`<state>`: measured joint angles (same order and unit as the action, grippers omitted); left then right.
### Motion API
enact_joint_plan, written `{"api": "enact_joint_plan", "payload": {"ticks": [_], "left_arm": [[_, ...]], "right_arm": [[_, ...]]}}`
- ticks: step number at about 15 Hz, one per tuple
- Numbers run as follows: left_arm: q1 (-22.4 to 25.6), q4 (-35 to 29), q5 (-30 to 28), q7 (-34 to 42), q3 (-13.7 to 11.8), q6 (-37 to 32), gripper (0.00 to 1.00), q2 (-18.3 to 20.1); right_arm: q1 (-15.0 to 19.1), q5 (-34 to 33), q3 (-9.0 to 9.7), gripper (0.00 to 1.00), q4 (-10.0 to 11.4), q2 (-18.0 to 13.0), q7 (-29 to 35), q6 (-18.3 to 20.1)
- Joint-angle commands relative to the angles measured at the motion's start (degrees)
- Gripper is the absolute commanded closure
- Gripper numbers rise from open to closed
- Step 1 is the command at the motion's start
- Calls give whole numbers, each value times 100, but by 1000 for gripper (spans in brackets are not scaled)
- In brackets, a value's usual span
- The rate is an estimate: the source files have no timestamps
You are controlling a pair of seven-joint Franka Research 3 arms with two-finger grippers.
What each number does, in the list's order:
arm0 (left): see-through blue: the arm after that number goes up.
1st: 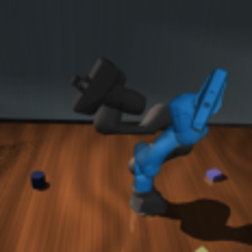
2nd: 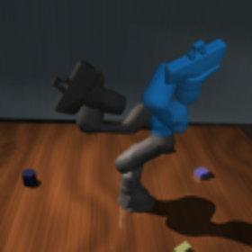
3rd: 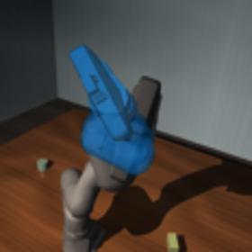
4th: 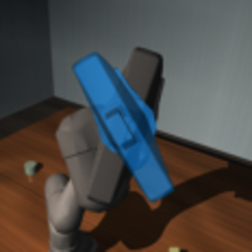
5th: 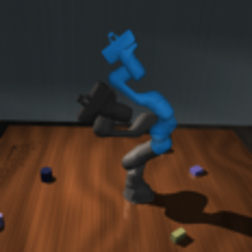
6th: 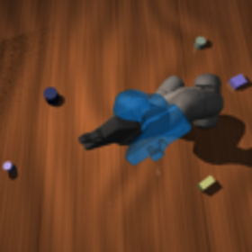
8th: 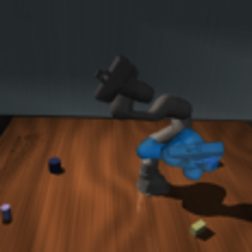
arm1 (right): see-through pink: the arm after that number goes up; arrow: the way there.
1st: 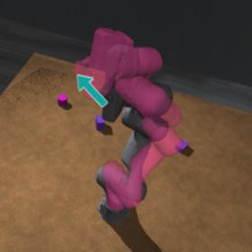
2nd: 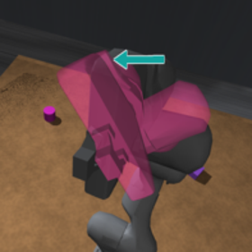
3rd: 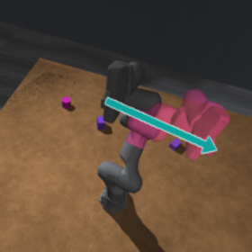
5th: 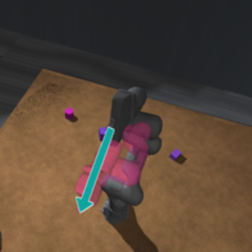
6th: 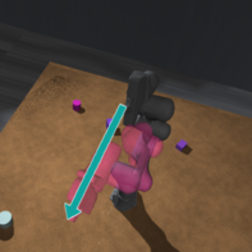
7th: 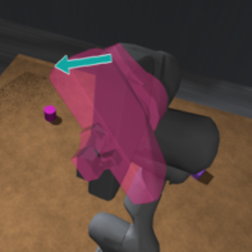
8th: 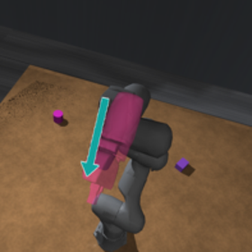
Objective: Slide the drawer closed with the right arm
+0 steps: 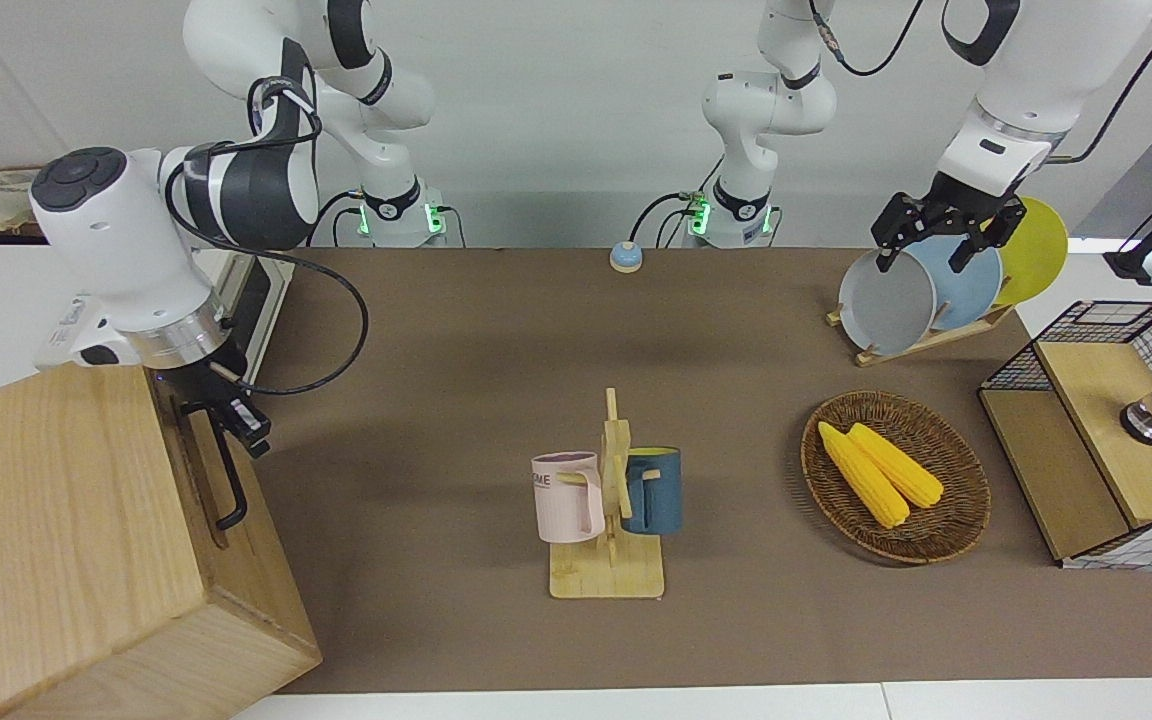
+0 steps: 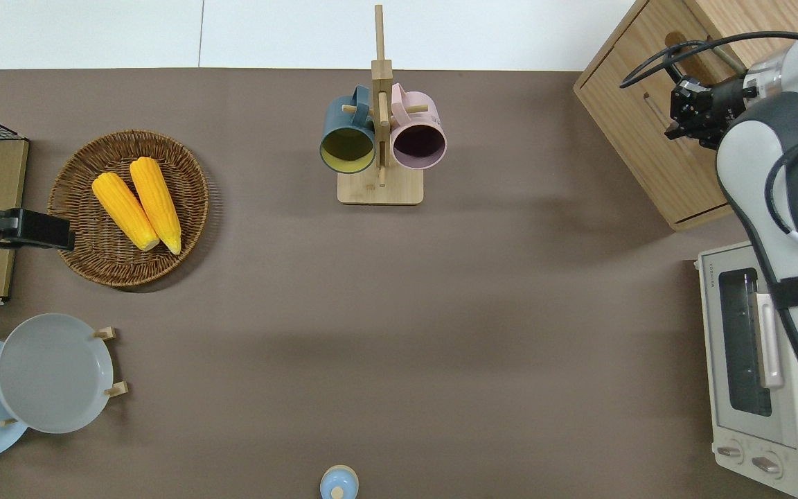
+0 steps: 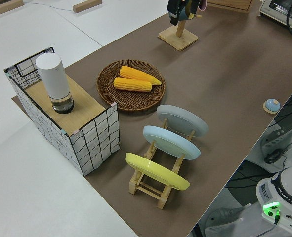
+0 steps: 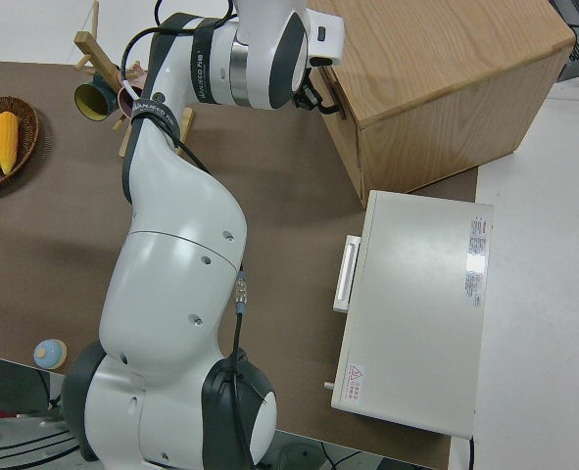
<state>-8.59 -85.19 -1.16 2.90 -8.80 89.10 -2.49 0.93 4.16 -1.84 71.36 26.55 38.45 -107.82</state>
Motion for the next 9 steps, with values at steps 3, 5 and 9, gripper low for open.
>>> {"api": "enact_joint_plan", "payload": {"ticks": [3, 5, 9], "left_arm": [[-99, 117, 72, 44, -96, 2, 5, -76], [-99, 117, 72, 44, -96, 2, 2, -76], [-99, 117, 72, 44, -96, 2, 2, -76]], "right_arm": [[320, -143, -62, 1000, -88, 104, -523, -195], [285, -143, -53, 1000, -88, 104, -497, -160], [180, -143, -53, 1000, -44, 78, -453, -99]]}}
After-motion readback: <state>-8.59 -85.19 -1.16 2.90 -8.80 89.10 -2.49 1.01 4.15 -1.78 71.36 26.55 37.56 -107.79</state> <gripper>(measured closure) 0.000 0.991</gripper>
